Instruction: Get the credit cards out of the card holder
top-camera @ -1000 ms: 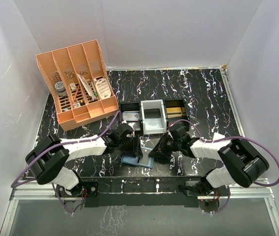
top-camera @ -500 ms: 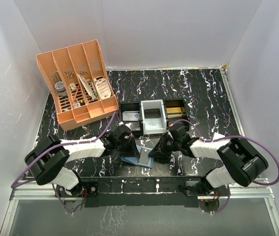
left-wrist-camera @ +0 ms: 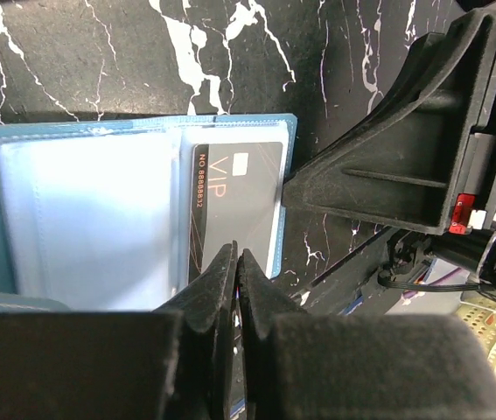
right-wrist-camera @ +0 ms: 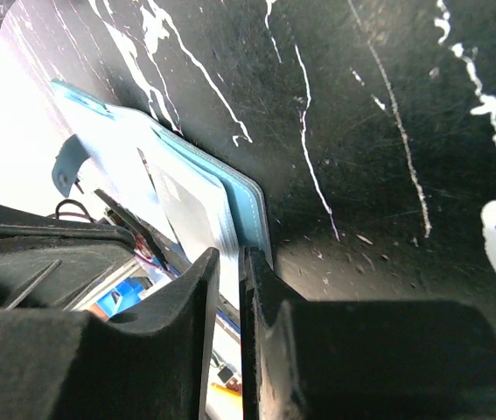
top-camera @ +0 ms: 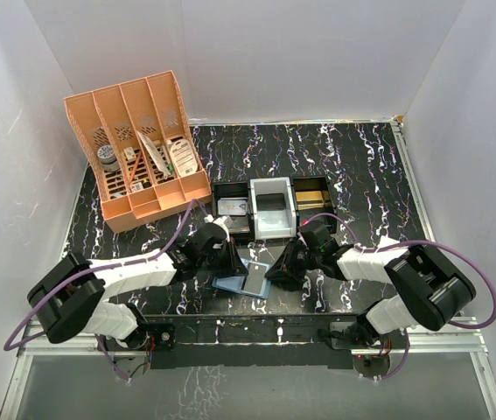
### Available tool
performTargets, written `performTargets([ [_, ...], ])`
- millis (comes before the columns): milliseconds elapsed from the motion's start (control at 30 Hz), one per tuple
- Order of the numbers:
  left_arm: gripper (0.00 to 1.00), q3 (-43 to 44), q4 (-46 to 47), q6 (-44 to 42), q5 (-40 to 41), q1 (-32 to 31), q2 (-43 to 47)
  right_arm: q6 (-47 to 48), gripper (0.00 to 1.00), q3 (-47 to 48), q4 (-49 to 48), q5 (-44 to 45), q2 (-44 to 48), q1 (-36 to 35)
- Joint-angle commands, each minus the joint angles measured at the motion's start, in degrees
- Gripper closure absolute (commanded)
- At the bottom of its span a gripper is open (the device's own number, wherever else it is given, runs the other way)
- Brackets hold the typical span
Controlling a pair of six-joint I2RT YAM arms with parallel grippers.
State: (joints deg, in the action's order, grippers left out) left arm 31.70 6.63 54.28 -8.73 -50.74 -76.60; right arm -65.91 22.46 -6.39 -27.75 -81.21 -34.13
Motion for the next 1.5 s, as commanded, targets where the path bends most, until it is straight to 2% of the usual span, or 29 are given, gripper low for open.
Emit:
performTargets([
  [0,1.00,0.14,-0.50,-0.76,0.37,0.01,-0.44,1.78,0.85,-0.09,3.49,4.27,-0.88,-0.32],
  [100,0.92,1.92,-3.78,-1.23,1.00,0.00,-3.11,1.79,0.85,0.04,3.75,4.33,-1.09,-0.32],
  [267,0.78,1.83,-3.96,-1.73,2.18,-0.05,-3.26,2.08,0.85,1.14,5.79,4.68,0.79,-0.32],
  [400,0.73,2.59,-5.34,-2.82,2.27,0.00,-3.38,3.24,0.83,4.16,10.14,7.36,5.51,-0.32],
  [633,0.71,2.16,-6.38,-3.35,2.73,-0.02,-2.38,2.03,0.79,6.85,7.28,2.76,8.87,-1.28],
  [733,0.69,1.87,-5.35,-3.46,2.20,-0.08,-2.28,0.98,0.77,6.84,6.22,2.49,7.09,-3.17],
  [833,0.69,1.96,-5.19,-3.51,2.06,-0.08,-2.47,-0.47,0.76,5.69,1.15,1.30,3.69,-5.17],
  [1067,0.67,2.48,-6.50,-4.21,2.13,-0.06,-2.33,-3.87,0.76,3.37,-1.08,3.57,-2.24,-7.39],
  [1267,0.64,2.57,-8.02,-3.92,3.98,-0.08,-2.38,-2.17,0.78,4.72,5.15,7.25,-3.20,-7.32],
  [1467,0.69,1.78,-4.78,-3.25,-0.01,0.00,-3.94,-1.77,0.80,4.98,4.15,6.32,-6.37,-7.39],
])
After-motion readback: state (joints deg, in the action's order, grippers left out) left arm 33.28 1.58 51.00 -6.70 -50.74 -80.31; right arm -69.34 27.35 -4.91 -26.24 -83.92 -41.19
